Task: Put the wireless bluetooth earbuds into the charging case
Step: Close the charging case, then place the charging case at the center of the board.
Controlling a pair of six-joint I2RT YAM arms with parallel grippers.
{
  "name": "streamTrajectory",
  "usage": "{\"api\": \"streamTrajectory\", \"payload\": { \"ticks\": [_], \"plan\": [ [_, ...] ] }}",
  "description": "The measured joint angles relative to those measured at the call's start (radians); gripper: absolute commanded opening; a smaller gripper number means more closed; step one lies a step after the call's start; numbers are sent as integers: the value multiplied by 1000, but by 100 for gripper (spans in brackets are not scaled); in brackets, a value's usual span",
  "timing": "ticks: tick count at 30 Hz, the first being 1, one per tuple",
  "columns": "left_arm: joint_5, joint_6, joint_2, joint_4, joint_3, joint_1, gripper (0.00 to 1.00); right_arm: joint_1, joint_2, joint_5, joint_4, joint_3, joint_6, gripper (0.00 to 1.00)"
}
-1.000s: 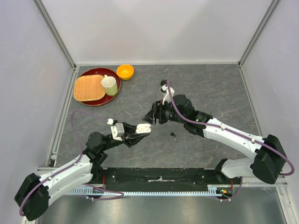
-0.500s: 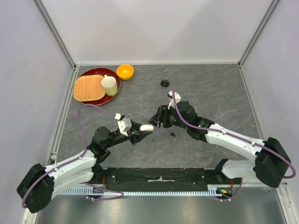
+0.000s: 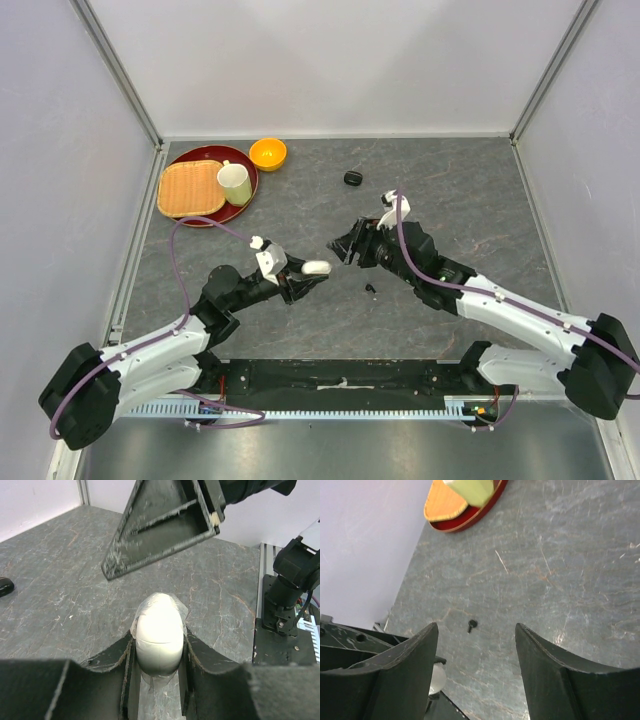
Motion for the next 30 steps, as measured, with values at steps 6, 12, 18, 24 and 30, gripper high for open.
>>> {"api": "streamTrajectory", "payload": {
  "ticks": [6, 12, 18, 24, 30],
  "plan": [
    [0, 0, 1, 0, 0, 0, 2, 1, -35, 15, 61, -8, 0, 70],
    [0, -2, 14, 0, 0, 0, 2, 44, 3, -53, 98, -34, 7, 69],
    [4, -19, 37, -42, -1, -5, 2, 92, 32, -13, 134, -69, 38, 70],
    [-18, -37, 50, -45, 1, -5, 2, 124, 4, 121, 80, -73, 59, 73],
    [-90, -54, 96, -107, 72, -4, 2, 136, -108, 358, -79, -96, 116, 75]
  ]
}}
